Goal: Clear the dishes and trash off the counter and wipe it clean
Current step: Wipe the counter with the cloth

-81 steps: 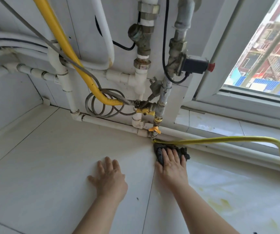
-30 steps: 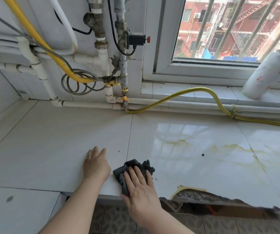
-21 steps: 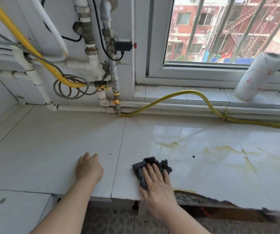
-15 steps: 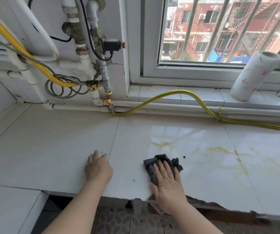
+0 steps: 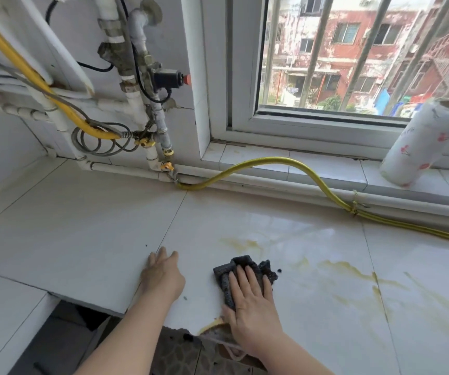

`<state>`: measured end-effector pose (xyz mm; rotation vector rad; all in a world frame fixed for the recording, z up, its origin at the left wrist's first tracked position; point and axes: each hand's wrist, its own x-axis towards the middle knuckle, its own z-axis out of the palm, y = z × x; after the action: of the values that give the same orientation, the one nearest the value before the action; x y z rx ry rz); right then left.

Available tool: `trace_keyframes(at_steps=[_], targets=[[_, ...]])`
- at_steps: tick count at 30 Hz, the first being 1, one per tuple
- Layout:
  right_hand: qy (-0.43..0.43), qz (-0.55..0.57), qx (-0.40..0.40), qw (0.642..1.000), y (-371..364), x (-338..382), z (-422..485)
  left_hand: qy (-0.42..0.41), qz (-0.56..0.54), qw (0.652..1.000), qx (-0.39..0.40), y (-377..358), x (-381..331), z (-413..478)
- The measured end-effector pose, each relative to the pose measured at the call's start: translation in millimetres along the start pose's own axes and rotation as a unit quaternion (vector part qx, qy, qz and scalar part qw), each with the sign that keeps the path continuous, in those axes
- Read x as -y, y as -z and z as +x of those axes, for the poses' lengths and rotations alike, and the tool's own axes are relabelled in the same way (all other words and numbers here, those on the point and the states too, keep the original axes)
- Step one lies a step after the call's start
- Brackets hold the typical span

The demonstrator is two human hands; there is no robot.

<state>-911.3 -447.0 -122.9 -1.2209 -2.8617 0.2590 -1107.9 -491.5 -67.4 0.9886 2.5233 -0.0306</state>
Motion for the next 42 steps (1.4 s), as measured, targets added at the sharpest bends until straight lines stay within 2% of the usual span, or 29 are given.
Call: trace_keyframes(at_steps=[3,8,10,12,16,21,25,28,32,35,42], targets=[[0.039,0.020,0.026,0.999,1,20,23,0.000,-0.009,1.000,-0.002,-1,1,1],[0.029,0.042,0.074,0.996,14,33,72,0.003,0.001,0.999,-0.034,2,0,5],[0.052,0.026,0.059,0.997,13,28,87,0.007,-0.006,0.999,-0.050,6,0,9],[0.022,0.044,0.083,0.995,17,17,96,0.004,-0.016,0.998,-0.063,9,-2,13],[-0.089,0.035,0.077,0.992,26,-22,97,-0.023,-0.008,0.995,-0.094,14,-2,28],[-0.251,0.042,0.093,0.963,44,-84,68,-0.018,0.003,0.995,-0.103,24,10,49],[-0.291,0.034,0.087,0.952,46,-71,63,-0.014,0.004,0.996,-0.086,27,15,57],[-0.246,0.039,0.080,0.965,37,-36,74,-0.021,-0.007,0.996,-0.086,30,19,60],[-0.118,0.010,0.070,0.990,21,33,101,-0.030,-0.016,0.996,-0.088,32,28,60],[-0.043,0.023,0.089,0.995,8,76,120,-0.035,-0.004,0.994,-0.100,30,35,61],[0.047,0.056,0.102,0.992,15,90,157,0.007,0.008,0.997,-0.077,24,43,64]])
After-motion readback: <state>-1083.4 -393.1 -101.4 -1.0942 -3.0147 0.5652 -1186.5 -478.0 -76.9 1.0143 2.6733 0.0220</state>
